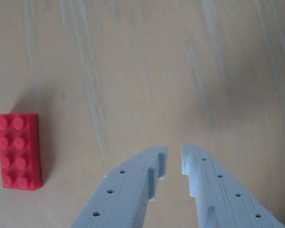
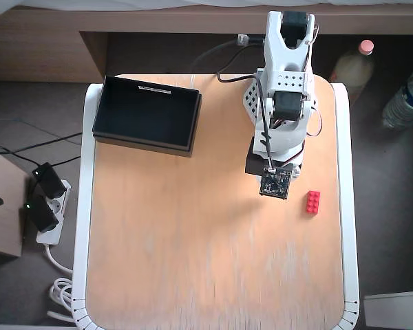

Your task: Grasp a lego block and put it in the bin.

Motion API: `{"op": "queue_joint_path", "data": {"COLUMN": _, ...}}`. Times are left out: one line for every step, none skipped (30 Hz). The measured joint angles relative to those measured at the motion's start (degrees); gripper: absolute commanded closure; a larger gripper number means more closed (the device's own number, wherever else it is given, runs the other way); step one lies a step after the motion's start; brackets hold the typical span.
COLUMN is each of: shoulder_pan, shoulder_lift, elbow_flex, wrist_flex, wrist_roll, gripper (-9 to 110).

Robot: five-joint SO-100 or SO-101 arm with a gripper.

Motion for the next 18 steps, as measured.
{"op": "queue_joint_path", "data": {"shoulder_pan": -0.3, "shoulder_lift": -1.2, "elbow_flex": -1.1, "wrist_flex": 0.0, "wrist_roll": -0.4, "gripper": 101}}
{"op": "queue_joint_path", "data": {"shoulder_pan": -0.6, "shoulder_lift": -2.5, "elbow_flex": -2.4, "wrist_flex": 0.0, "wrist_roll": -0.9, "gripper": 101}}
{"op": "queue_joint_path", "data": {"shoulder_pan": -0.9, "shoulder_lift": -3.7, "elbow_flex": -3.2, "wrist_flex": 0.0, "wrist_roll": -1.3, "gripper": 101}}
{"op": "queue_joint_path", "data": {"shoulder_pan": -1.2, "shoulder_lift": -4.9, "elbow_flex": -3.6, "wrist_flex": 0.0, "wrist_roll": -1.8, "gripper": 101}}
{"op": "queue_joint_path", "data": {"shoulder_pan": -1.6, "shoulder_lift": -6.0, "elbow_flex": -3.9, "wrist_flex": 0.0, "wrist_roll": -1.8, "gripper": 101}}
{"op": "queue_joint_path", "data": {"shoulder_pan": -1.9, "shoulder_lift": -7.0, "elbow_flex": -4.2, "wrist_flex": 0.0, "wrist_roll": -2.3, "gripper": 101}}
{"op": "queue_joint_path", "data": {"shoulder_pan": -2.2, "shoulder_lift": -8.2, "elbow_flex": -4.7, "wrist_flex": 0.0, "wrist_roll": -2.6, "gripper": 101}}
{"op": "queue_joint_path", "data": {"shoulder_pan": -2.5, "shoulder_lift": -9.6, "elbow_flex": -5.4, "wrist_flex": 0.0, "wrist_roll": -3.0, "gripper": 101}}
{"op": "queue_joint_path", "data": {"shoulder_pan": -2.8, "shoulder_lift": -10.9, "elbow_flex": -6.0, "wrist_flex": 0.0, "wrist_roll": -3.3, "gripper": 101}}
{"op": "queue_joint_path", "data": {"shoulder_pan": -3.2, "shoulder_lift": -12.4, "elbow_flex": -6.9, "wrist_flex": 0.0, "wrist_roll": -4.0, "gripper": 101}}
{"op": "queue_joint_path", "data": {"shoulder_pan": -3.4, "shoulder_lift": -13.8, "elbow_flex": -7.6, "wrist_flex": 0.0, "wrist_roll": -4.1, "gripper": 101}}
{"op": "queue_joint_path", "data": {"shoulder_pan": -3.9, "shoulder_lift": -15.4, "elbow_flex": -8.9, "wrist_flex": 0.0, "wrist_roll": -4.3, "gripper": 101}}
{"op": "queue_joint_path", "data": {"shoulder_pan": -4.2, "shoulder_lift": -16.9, "elbow_flex": -10.2, "wrist_flex": 0.0, "wrist_roll": -4.6, "gripper": 101}}
{"op": "queue_joint_path", "data": {"shoulder_pan": -4.6, "shoulder_lift": -18.5, "elbow_flex": -11.6, "wrist_flex": 0.0, "wrist_roll": -4.7, "gripper": 101}}
{"op": "queue_joint_path", "data": {"shoulder_pan": -4.9, "shoulder_lift": -20.0, "elbow_flex": -13.1, "wrist_flex": 0.0, "wrist_roll": -4.8, "gripper": 101}}
{"op": "queue_joint_path", "data": {"shoulder_pan": -5.3, "shoulder_lift": -21.5, "elbow_flex": -14.6, "wrist_flex": 0.0, "wrist_roll": -4.9, "gripper": 100}}
{"op": "queue_joint_path", "data": {"shoulder_pan": -5.7, "shoulder_lift": -23.3, "elbow_flex": -16.1, "wrist_flex": 0.0, "wrist_roll": -5.0, "gripper": 100}}
{"op": "queue_joint_path", "data": {"shoulder_pan": -6.2, "shoulder_lift": -25.0, "elbow_flex": -17.7, "wrist_flex": 0.0, "wrist_roll": -5.1, "gripper": 99}}
